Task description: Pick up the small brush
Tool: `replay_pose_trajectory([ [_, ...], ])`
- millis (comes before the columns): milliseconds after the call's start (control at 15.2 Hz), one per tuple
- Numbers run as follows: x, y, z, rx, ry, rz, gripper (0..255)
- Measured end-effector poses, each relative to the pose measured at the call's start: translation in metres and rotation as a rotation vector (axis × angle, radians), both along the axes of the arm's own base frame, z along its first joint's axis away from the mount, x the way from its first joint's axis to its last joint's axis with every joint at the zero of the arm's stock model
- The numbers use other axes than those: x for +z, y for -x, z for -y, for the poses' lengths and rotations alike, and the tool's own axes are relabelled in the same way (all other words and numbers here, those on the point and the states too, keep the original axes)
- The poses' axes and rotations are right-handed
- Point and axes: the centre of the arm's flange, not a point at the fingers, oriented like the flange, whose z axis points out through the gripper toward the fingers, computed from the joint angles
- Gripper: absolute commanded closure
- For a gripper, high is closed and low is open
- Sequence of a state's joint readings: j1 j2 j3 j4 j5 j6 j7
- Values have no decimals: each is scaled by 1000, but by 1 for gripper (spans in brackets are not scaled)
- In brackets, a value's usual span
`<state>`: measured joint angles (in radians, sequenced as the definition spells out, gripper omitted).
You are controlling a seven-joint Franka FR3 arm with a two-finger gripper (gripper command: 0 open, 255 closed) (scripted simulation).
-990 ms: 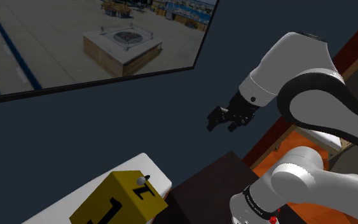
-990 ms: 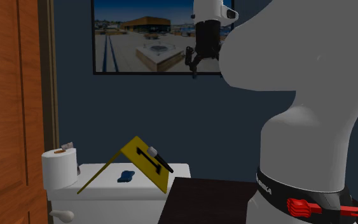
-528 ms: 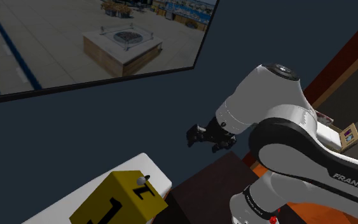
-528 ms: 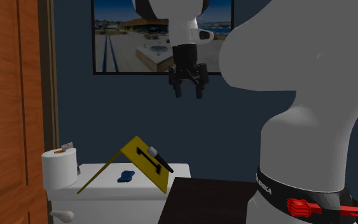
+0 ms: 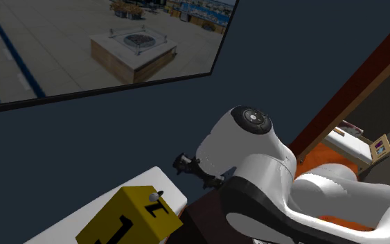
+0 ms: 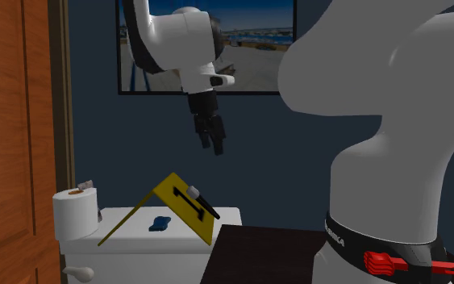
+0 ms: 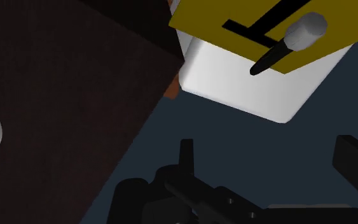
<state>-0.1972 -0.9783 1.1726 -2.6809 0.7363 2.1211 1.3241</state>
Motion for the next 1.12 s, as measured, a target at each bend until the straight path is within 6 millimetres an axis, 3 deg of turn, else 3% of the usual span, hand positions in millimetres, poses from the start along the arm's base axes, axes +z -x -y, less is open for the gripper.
replay_pose_trajectory([
  [396, -59, -30, -57, -232, -2, 45, 0],
  [726, -100, -60, -90, -397, -2, 76, 0],
  [1122, -132, -62, -93, -414, -2, 78, 0],
])
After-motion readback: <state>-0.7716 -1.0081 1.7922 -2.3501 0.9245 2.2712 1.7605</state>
